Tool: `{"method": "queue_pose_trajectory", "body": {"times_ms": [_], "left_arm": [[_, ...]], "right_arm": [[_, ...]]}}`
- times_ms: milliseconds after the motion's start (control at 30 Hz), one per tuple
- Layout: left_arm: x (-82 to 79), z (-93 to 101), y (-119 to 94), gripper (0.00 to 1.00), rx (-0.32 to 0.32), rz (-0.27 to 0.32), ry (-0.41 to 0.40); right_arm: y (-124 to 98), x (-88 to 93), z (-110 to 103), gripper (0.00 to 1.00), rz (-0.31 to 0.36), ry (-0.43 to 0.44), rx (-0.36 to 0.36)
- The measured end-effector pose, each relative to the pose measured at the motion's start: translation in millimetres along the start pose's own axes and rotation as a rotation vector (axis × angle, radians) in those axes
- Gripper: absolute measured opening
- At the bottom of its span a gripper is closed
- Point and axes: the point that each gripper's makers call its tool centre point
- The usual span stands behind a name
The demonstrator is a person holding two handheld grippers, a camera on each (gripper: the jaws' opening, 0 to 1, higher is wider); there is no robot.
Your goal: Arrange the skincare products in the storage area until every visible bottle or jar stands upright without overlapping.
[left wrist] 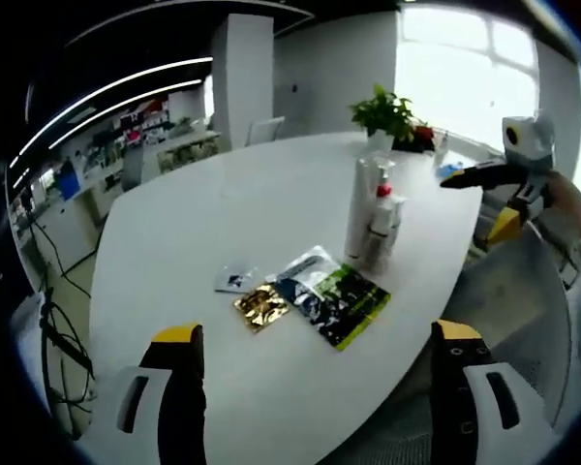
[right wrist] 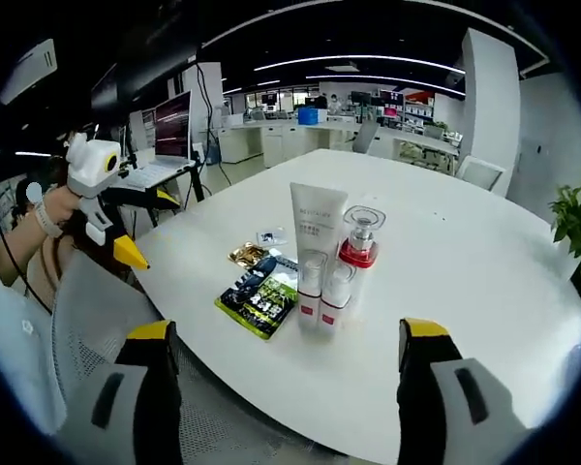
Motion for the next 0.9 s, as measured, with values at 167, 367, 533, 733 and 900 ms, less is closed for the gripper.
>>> {"method": "queue_pose_trajectory", "body": {"times_ms": [167, 367, 533, 733, 900], "left_arm": [[-0.4, 2.6, 3, 0.97, 0.019, -0.007, -0.002], [-2.7, -5.7, 10, 0.97, 0.033, -0.022, -0.003], [0.5, -19.8, 19, 0.97, 0.058, -0.077, 0.023], [-4.1, -39.5, 33, 0.97, 0.061, -0.102, 0.038], [-6.9, -55.1, 49, 0.96, 0.069, -0.113, 0.024]], "right_arm": [[1, 3.0, 3, 0.97, -0.007, -0.004, 0.0], [9, 1.4, 6, 0.99, -0.007, -0.001, 0.005], [18, 0.7, 7, 1.0, -0.019, 0.001, 0.006], [25, -2.3, 10, 1.0, -0.022, -0.02, 0.014], [28, -6.1, 7, 1.0, -0.009, -0.007, -0.004]]}}
Point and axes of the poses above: the point that each gripper's makers call its tool centre point, and the gripper's own axes: y roughly forward along the fingers, z roughly to its right, x roughly out of its underside, and after that the axes turned 12 degrees about x, right-handed
